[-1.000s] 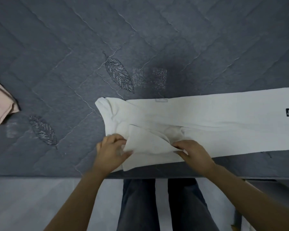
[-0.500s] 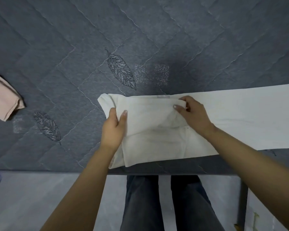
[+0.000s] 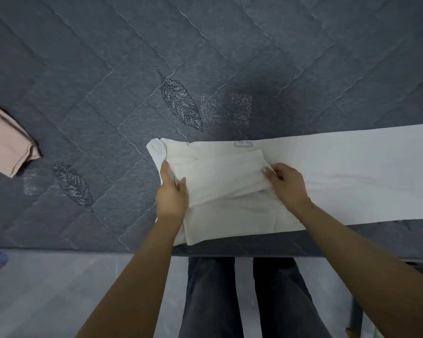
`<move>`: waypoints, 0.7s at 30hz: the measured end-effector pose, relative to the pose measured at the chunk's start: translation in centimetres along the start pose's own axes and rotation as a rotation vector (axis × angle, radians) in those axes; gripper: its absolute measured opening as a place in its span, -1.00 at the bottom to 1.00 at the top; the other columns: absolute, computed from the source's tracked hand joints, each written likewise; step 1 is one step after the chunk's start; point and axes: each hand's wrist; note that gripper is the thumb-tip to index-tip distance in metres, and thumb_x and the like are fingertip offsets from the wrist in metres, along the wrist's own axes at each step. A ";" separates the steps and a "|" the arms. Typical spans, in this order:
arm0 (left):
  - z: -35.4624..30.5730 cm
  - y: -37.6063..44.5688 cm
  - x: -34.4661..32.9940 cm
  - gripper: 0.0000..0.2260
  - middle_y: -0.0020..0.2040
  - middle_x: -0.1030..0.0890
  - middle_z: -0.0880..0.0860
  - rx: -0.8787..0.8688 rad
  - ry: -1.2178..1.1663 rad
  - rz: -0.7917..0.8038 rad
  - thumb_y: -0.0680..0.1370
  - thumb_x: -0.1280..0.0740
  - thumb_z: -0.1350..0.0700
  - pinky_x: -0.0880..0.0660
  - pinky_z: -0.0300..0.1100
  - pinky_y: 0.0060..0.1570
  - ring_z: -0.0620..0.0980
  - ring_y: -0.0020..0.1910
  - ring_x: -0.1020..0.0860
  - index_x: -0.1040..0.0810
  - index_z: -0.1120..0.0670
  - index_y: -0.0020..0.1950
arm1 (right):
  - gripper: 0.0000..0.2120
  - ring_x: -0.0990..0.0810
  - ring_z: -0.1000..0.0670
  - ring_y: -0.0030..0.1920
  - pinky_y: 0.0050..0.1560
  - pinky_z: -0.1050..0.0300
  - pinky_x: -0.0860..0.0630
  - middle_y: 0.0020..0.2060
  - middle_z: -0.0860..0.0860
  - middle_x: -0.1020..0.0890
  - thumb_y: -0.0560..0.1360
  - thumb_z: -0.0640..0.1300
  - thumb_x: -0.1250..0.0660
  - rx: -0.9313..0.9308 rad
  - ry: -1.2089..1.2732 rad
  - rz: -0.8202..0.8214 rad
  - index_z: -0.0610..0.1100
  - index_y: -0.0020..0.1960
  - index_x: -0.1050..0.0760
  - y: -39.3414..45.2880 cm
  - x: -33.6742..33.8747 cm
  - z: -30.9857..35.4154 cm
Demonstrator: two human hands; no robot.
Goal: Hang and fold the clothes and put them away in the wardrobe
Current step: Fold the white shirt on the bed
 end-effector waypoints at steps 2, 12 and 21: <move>0.2 -0.2 0.0 -0.44 -0.18 -0.58 0.17 -0.016 0.010 -0.043 0.65 -0.20 0.08 -0.44 -0.03 -0.15 0.20 -0.16 -0.55 -0.03 -0.01 0.59 | -0.69 -0.51 -0.07 -0.30 -0.29 0.05 -0.39 -0.32 -0.11 -0.57 0.63 0.02 -0.21 0.018 -0.022 -0.041 -0.22 -0.11 -0.47 0.1 -0.4 0.3; 1.3 -2.9 -0.2 -0.39 0.15 -0.44 -0.01 -0.095 -0.198 -0.190 0.44 -0.52 0.07 -0.43 -0.01 0.23 0.02 0.17 -0.44 -0.37 0.10 0.41 | -0.77 -0.54 -0.11 -0.06 -0.04 -0.03 -0.51 -0.04 -0.10 -0.55 0.53 -0.09 -0.39 0.047 -0.025 -0.350 -0.21 0.09 -0.49 -1.7 -1.2 0.0; -0.1 -5.1 -2.0 -0.51 0.02 -0.60 0.15 0.735 -1.057 -0.024 0.49 -0.48 0.08 -0.60 -0.19 0.01 -0.03 -0.16 -0.58 -0.45 0.28 0.31 | -0.84 -0.60 0.03 -0.07 0.21 0.08 -0.53 -0.11 -0.05 -0.57 0.58 -0.07 -0.33 -0.775 1.211 -0.266 -0.17 0.02 -0.53 -4.9 0.6 -4.1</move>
Point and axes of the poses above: each hand's wrist, its own y-axis towards the middle knuckle, its own x-axis out of the back of the hand, z = x × y
